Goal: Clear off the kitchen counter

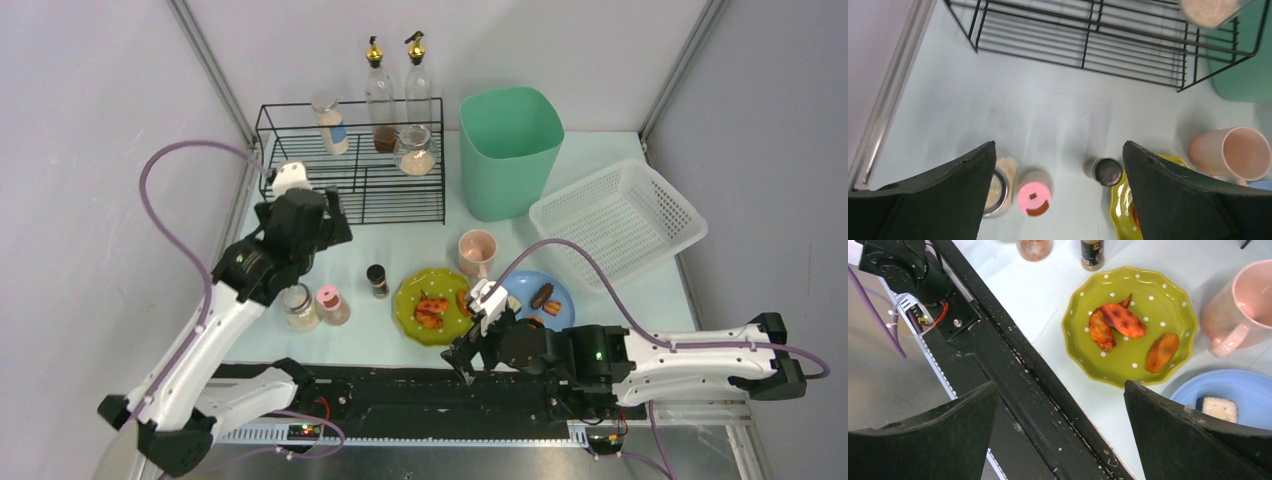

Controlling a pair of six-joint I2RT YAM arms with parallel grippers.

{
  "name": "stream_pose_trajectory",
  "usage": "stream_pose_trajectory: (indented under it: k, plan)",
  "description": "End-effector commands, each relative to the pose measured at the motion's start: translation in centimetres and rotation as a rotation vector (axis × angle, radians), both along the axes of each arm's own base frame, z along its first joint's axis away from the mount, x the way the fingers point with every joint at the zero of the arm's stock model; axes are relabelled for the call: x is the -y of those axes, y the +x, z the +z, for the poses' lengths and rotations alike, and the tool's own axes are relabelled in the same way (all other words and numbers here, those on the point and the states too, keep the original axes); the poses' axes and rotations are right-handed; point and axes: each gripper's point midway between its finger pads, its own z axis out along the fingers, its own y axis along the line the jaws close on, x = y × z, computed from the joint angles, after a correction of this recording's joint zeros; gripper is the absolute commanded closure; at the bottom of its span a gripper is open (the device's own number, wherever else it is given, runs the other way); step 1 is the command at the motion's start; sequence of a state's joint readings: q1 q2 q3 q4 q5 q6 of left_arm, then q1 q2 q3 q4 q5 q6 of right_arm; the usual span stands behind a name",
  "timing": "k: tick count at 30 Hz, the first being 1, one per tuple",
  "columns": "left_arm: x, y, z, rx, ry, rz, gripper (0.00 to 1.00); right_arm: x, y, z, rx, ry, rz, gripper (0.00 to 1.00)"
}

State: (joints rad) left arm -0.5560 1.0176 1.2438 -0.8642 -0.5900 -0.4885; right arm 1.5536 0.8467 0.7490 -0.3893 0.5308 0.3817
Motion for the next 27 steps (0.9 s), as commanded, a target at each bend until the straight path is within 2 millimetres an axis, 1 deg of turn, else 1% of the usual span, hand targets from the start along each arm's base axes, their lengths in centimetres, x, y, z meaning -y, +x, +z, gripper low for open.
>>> stream_pose_trajectory:
  k: [1, 2, 3, 4, 7, 9, 12, 16, 19, 22, 27]
  plan:
    - [-2.2, -2.2, -2.1, 0.021, -0.063, 0.117, 0.00, -2.3, -0.2, 3.0, 0.005, 0.095, 0.037, 0.00]
    - [-2.4, -2.7, -2.3, 0.025, -0.081, 0.123, 0.00, -2.4, -0.2, 3.0, 0.003, 0.096, 0.040, 0.00]
    - [-2.5, -3.1, -3.7, -0.008, -0.081, 0.126, 0.00, -2.7, -0.3, 2.9, 0.000, 0.097, 0.045, 0.00]
    - [-2.6, -3.4, -4.3, -0.021, -0.086, 0.129, 0.00, -2.9, -0.3, 2.8, -0.001, 0.097, 0.047, 0.00]
    - [-2.7, -4.1, -7.7, -0.096, -0.103, 0.152, 0.00, -3.4, -0.5, 2.9, -0.005, 0.108, 0.060, 0.00]
    - [-3.1, -4.4, -9.1, -0.116, -0.118, 0.186, 0.00, -3.5, -0.5, 2.7, -0.008, 0.103, 0.062, 0.00]
    - [-4.5, -4.6, -10.2, -0.113, -0.130, 0.274, 0.00, -3.4, -0.6, 2.4, -0.015, 0.092, 0.063, 0.00]
    - [-6.2, -5.1, -12.5, -0.163, -0.202, 0.392, 0.00, -3.0, -0.6, 2.1, -0.024, 0.079, 0.060, 0.00]
    - [-7.4, -5.7, -14.2, -0.199, -0.220, 0.467, 0.00, -2.8, -0.6, 2.0, -0.026, 0.072, 0.056, 0.00]
    - [-8.5, -6.1, -14.9, -0.187, -0.240, 0.536, 0.00, -2.7, -0.6, 1.7, -0.027, 0.059, 0.052, 0.00]
    - [-9.8, -7.2, -16.1, -0.183, -0.270, 0.606, 0.00, -2.9, -0.6, 1.4, -0.025, 0.052, 0.055, 0.00]
